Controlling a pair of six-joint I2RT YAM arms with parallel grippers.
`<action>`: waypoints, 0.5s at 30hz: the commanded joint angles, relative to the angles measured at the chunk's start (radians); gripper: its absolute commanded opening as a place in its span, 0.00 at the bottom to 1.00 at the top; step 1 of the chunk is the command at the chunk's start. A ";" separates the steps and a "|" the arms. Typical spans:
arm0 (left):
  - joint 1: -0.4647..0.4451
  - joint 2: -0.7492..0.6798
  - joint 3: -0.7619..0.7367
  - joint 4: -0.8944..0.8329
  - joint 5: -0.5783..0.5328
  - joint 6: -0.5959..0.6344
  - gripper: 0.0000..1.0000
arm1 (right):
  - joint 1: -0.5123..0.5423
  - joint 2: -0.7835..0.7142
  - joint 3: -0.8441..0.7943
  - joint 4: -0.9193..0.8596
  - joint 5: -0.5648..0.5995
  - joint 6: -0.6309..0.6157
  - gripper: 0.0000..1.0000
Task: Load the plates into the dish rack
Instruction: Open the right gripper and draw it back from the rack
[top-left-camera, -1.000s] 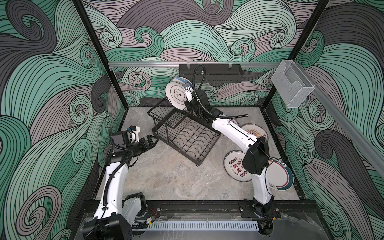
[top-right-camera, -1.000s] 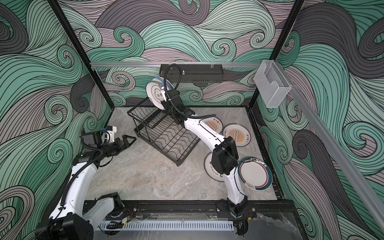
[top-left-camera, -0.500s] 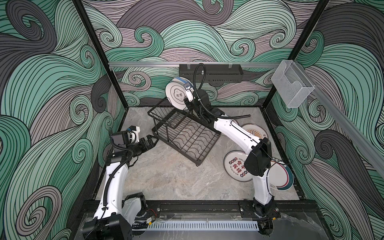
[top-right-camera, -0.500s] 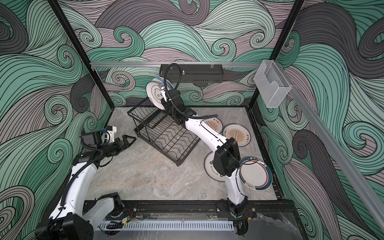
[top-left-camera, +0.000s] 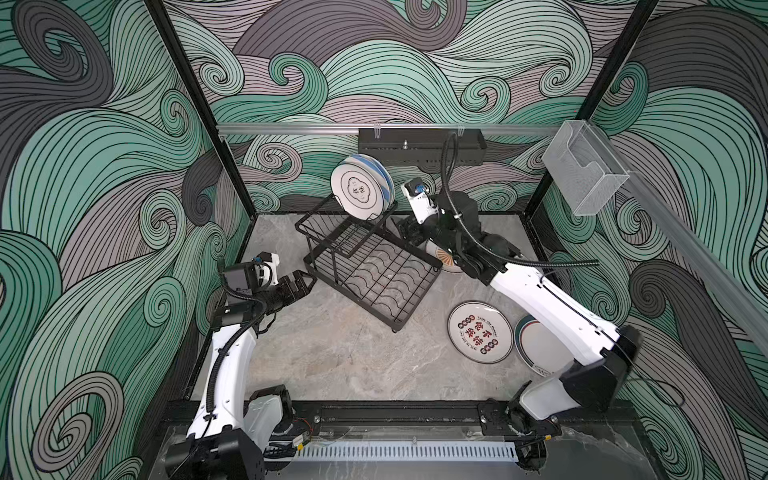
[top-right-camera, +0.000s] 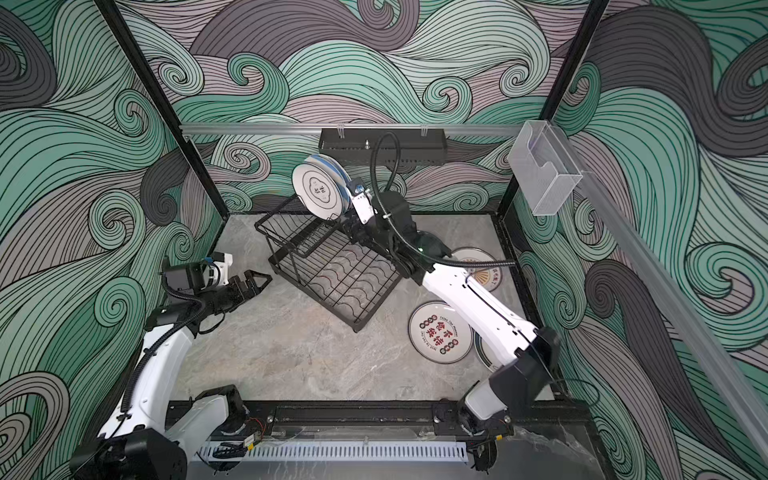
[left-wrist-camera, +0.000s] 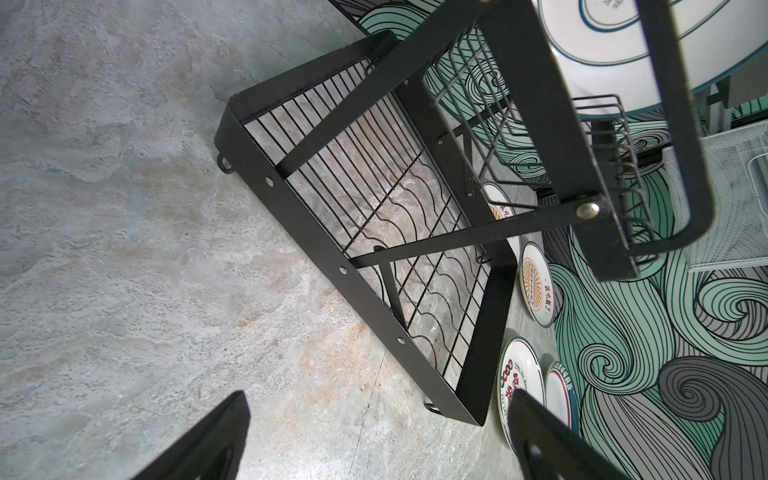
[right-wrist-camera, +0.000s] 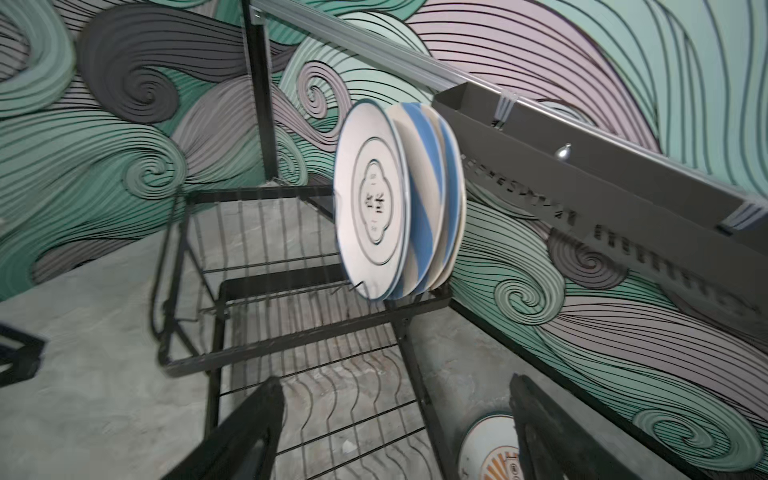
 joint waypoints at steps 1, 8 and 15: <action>-0.001 0.001 0.057 -0.033 -0.038 0.021 0.99 | 0.014 -0.063 -0.200 -0.027 -0.216 0.031 0.88; 0.006 0.004 0.128 -0.111 -0.132 0.048 0.99 | 0.170 -0.061 -0.497 0.108 -0.195 0.013 0.93; 0.007 -0.027 0.110 -0.084 -0.139 0.013 0.99 | 0.208 0.141 -0.424 0.081 -0.152 -0.017 0.90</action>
